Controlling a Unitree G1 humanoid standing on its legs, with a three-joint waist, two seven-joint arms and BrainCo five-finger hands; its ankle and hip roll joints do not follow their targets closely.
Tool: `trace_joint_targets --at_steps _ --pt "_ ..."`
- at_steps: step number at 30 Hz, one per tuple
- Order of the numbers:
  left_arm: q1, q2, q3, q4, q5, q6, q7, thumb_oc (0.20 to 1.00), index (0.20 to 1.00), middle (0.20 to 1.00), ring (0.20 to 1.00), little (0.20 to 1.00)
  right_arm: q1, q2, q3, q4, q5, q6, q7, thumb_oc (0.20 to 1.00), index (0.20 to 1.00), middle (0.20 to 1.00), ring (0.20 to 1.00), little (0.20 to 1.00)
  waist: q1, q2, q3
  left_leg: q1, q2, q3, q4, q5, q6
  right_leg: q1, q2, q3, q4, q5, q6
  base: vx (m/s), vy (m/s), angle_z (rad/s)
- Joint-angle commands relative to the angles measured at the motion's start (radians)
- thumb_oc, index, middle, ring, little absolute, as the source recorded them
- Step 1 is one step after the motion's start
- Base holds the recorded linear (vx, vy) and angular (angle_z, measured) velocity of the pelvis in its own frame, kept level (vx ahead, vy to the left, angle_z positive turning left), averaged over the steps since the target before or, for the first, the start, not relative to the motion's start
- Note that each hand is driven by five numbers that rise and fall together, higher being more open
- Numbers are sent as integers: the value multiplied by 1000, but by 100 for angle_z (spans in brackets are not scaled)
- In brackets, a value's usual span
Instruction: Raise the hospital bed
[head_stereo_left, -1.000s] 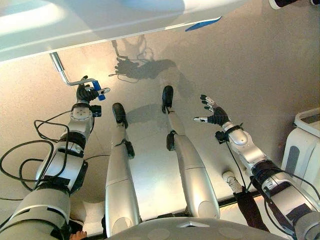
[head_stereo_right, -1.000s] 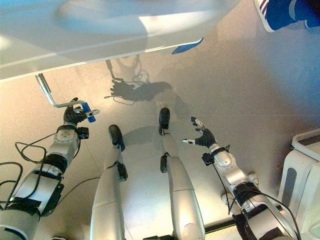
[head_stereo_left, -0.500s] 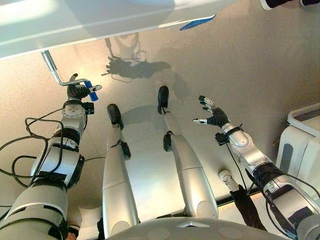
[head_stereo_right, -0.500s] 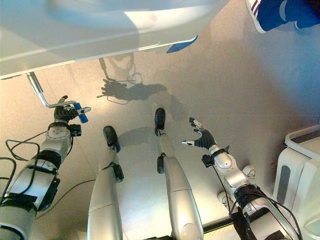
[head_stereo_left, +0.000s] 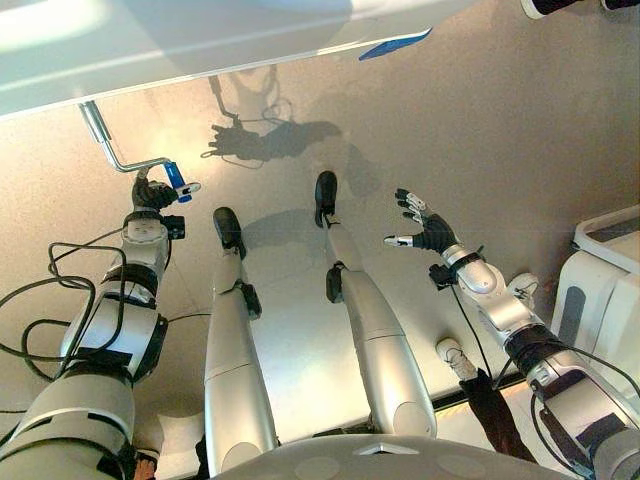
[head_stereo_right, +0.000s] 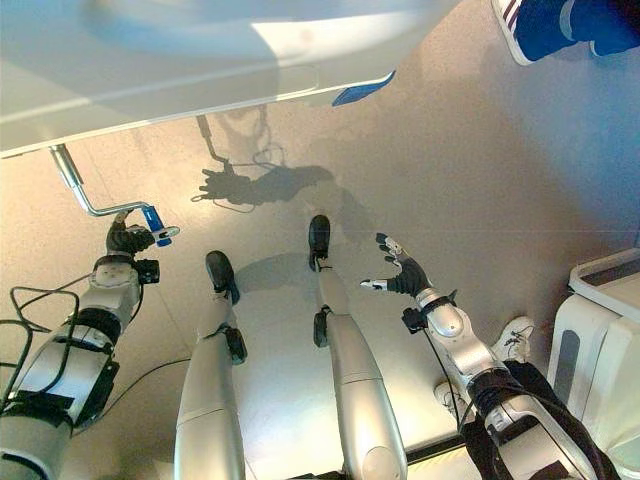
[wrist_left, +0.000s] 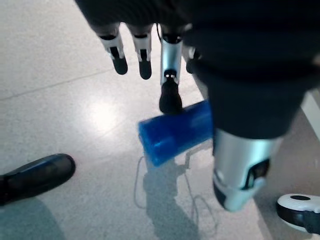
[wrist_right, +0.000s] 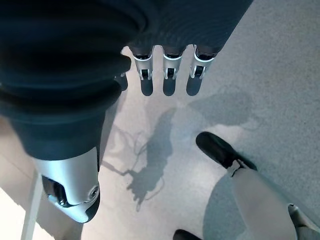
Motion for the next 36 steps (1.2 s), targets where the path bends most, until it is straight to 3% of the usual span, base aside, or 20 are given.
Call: trace_joint_targets --at_steps 1,8,14,21,36 --pt "66 15 64 14 25 4 -8 1000 1000 1000 1000 1000 36 -11 -30 -81 27 -38 9 1000 1000 1000 1000 1000 17 -3 27 78 -56 25 -106 41 68 65 -15 14 123 -126 151 0 0 0" --pt "119 -15 79 -51 -26 -8 -10 1000 1000 1000 1000 1000 58 -25 -43 -96 24 -33 11 1000 1000 1000 1000 1000 28 5 38 77 -59 24 -104 43 68 68 -16 11 120 -124 150 0 0 0" --pt "120 -2 84 -45 -22 -6 -13 1000 1000 1000 1000 1000 57 -29 -47 -87 23 -30 11 1000 1000 1000 1000 1000 33 5 43 82 -60 23 -107 45 68 72 -16 11 118 -123 152 0 0 0" --pt "116 74 107 -24 -4 1 -15 1000 1000 1000 1000 1000 67 -42 -59 -101 39 -32 22 1000 1000 1000 1000 1000 37 7 51 89 -60 23 -104 45 67 78 -17 10 120 -124 151 0 0 0" --pt "51 66 61 -91 -15 -20 -5 1000 1000 1000 1000 1000 68 -49 -49 -97 37 -30 26 1000 1000 1000 1000 1000 35 10 58 94 -61 25 -104 44 67 81 -19 11 122 -122 152 0 0 0"
